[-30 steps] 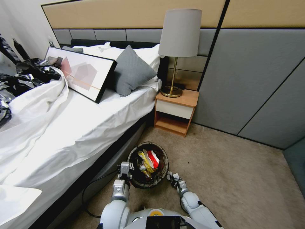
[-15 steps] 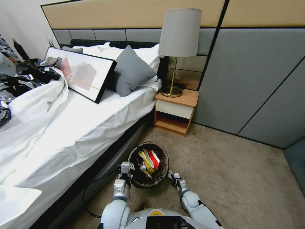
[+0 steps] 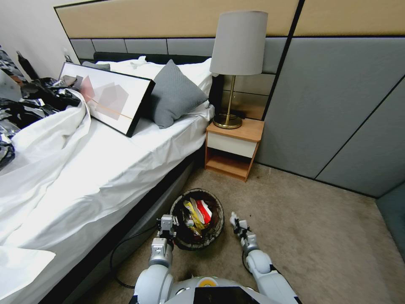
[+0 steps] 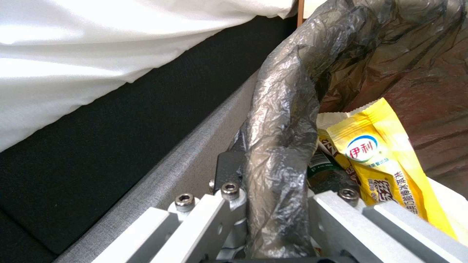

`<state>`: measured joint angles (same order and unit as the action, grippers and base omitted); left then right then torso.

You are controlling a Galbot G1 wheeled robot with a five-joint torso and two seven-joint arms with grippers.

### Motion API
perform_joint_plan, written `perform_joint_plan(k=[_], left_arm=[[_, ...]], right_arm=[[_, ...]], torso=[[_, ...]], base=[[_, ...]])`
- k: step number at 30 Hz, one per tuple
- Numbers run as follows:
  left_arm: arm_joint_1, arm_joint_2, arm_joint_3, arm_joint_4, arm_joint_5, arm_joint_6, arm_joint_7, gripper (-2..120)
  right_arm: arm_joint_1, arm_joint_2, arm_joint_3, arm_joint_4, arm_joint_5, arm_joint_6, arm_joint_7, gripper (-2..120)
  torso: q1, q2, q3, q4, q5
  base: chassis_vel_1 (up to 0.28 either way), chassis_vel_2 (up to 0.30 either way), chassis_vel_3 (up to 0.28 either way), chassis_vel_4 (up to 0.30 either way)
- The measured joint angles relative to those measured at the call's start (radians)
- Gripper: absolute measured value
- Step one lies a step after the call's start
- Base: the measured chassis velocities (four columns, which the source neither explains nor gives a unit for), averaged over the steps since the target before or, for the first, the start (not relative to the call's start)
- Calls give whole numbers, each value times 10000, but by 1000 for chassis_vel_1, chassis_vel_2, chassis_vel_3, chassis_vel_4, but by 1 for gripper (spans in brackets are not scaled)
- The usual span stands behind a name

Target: Pick up the trash bin, then pick up the garbage from the floor and place it into the trash bin.

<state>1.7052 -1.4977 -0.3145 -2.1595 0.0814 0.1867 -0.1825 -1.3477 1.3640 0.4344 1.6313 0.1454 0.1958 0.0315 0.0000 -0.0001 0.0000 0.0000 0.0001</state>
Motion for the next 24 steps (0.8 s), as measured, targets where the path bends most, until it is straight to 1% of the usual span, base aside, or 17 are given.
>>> perform_joint_plan(k=[1, 2, 3, 4, 5, 7, 8, 11, 12, 14, 15, 16, 19, 20, 21, 23, 24], left_arm=[[5, 4, -4, 0, 0, 2, 0, 1], [9, 15, -18, 0, -1, 6, 0, 1], [9, 15, -26, 1, -1, 8, 0, 1], [9, 15, -26, 1, -1, 8, 0, 1], [6, 16, -27, 3, 0, 9, 0, 1], [-5, 4, -26, 27, -1, 15, 0, 1], [-5, 4, -26, 27, -1, 15, 0, 1], [-3, 2, -22, 64, 6, 17, -1, 1], [-3, 2, -22, 64, 6, 17, -1, 1], [-9, 2, -20, 89, 13, 17, 0, 1], [-16, 2, -20, 98, 14, 17, 1, 1], [-16, 2, -20, 98, 14, 17, 1, 1], [-58, -12, -20, 142, 17, 17, 5, 1], [-58, -12, -20, 142, 17, 17, 5, 1], [-67, -23, -7, 149, 19, 18, 6, 1], [-76, -37, 3, 163, 20, 17, 7, 1], [-76, -37, 3, 163, 20, 17, 7, 1]], right_arm=[[-17, -9, 66, 380, 83, 98, -79, 0], [-75, -45, 214, 1425, 284, 324, -360, 0], [-115, -76, 270, 2015, 419, 460, -603, 0], [-115, -76, 270, 2015, 419, 460, -603, 0], [-135, -89, 287, 2288, 488, 533, -742, 0], [-256, -155, 295, 3587, 760, 921, -1496, 0], [-256, -155, 295, 3587, 760, 921, -1496, 0], [-652, -273, 101, 4867, 1147, 1352, -2673, 0], [-652, -273, 101, 4867, 1147, 1352, -2673, 0], [-1098, -399, -257, 5519, 1214, 1569, -3262, 0], [-1299, -447, -485, 5681, 1144, 1632, -3352, 0], [-1299, -447, -485, 5681, 1144, 1632, -3352, 0], [-2014, -605, -1467, 5728, 769, 1762, -3403, 0], [-2014, -605, -1467, 5728, 769, 1762, -3403, 0], [-2231, -644, -1852, 5470, 571, 1788, -3398, 0], [-2426, -662, -2238, 5016, 306, 1895, -3352, 0], [-2426, -662, -2238, 5016, 306, 1895, -3352, 0]], torso=[[0, 0, 0, 0, -1], [0, 0, -1, 2, -3], [0, 0, 0, 1, -4], [0, 0, 0, 1, -4], [0, 0, 0, 0, -2], [0, 0, 0, 1, -5], [0, 0, 0, 1, -5], [0, 0, -1, 0, -4], [0, 0, -1, 0, -4], [0, 0, -1, -1, -2], [0, 0, -1, 0, -4], [0, 0, -1, 0, -4], [0, 0, -1, -1, -3], [0, 0, -1, -1, -3], [-1, 0, -1, 0, -1], [-2, 1, -1, 0, -3], [-2, 1, -1, 0, -3]], base=[[0, 0, 0, 0], [0, 0, 0, 0], [0, 0, 0, 0], [0, 0, 0, 0], [0, 0, 0, 0], [0, 0, 0, 0], [0, 0, 0, 0], [0, 0, 0, 0], [0, 0, 0, 0], [0, 0, 0, 0], [0, 0, 0, 0], [0, 0, 0, 0], [0, 0, 0, 0], [0, 0, 0, 0], [0, 0, 0, 0], [0, 0, 0, 0], [0, 0, 0, 0]])
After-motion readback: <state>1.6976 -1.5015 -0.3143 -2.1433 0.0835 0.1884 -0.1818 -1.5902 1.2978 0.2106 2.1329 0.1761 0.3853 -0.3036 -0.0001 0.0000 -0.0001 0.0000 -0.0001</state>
